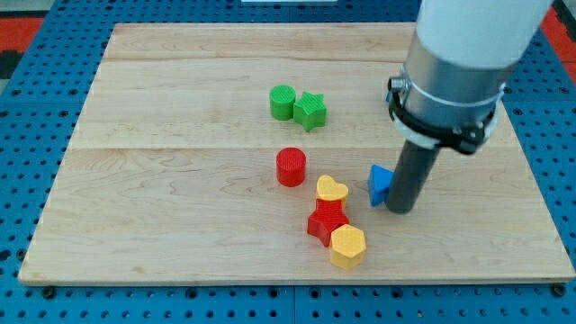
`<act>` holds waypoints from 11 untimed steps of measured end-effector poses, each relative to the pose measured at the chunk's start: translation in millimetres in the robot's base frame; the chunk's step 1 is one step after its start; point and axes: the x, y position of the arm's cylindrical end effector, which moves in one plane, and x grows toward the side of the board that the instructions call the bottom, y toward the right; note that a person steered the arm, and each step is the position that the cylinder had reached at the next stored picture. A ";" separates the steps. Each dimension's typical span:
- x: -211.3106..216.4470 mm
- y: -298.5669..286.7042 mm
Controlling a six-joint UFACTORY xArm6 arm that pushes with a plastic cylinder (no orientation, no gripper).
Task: Push the blue triangle into the bottom of the blue cube
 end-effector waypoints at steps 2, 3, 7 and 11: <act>-10.6 -3.0; 5.7 -28.1; -84.4 28.5; -104.9 64.5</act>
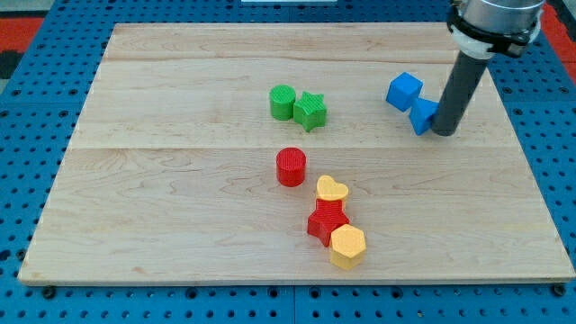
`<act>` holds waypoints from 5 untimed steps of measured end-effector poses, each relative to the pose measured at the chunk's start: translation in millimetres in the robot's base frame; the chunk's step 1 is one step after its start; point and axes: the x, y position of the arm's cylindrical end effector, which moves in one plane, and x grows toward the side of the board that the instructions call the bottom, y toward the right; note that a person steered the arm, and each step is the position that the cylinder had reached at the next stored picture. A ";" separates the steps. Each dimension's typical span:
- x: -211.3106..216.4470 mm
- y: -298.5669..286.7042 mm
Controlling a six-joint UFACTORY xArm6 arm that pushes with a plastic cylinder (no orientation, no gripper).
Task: Push the blue triangle into the bottom of the blue cube
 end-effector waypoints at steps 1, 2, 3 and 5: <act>-0.9 -4.8; -9.2 -15.3; -10.4 3.3; 111.0 23.9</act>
